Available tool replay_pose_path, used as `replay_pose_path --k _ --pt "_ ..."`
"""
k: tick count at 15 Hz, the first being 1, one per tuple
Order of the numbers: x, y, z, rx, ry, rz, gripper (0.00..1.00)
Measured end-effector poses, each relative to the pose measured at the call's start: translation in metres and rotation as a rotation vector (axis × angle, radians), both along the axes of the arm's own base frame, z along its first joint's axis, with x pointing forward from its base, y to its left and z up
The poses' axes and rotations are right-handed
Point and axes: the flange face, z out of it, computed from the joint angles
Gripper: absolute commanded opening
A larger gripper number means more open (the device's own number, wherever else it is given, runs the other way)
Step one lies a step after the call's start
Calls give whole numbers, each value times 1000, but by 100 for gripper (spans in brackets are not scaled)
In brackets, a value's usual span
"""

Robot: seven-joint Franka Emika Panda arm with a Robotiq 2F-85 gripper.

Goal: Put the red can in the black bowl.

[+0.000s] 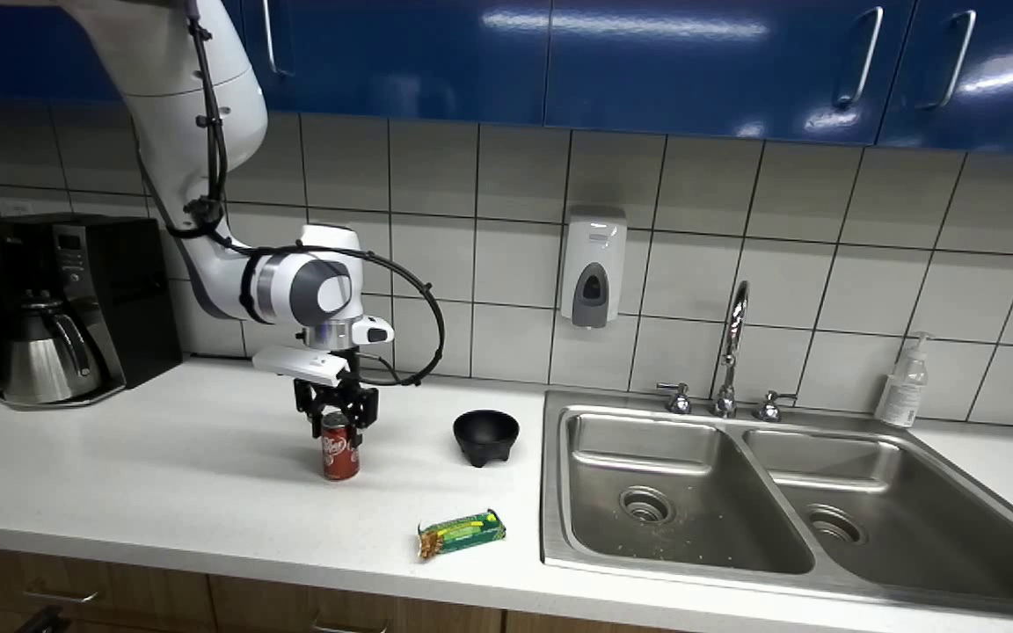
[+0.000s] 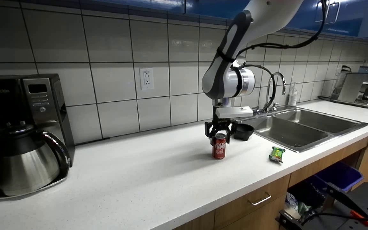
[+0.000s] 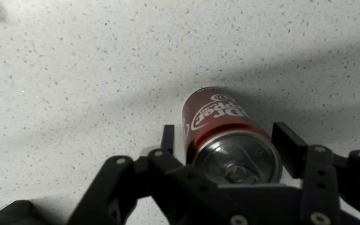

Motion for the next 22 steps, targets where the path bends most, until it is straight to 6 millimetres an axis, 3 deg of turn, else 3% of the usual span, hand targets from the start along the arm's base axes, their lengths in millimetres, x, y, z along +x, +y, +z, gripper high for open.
replay_pose_path --k 2,14,22 --pt "1 0 -1 -1 -1 1 38" --pt "2 3 1 -6 -3 5 38" --pt "5 -4 24 -27 -38 -30 38"
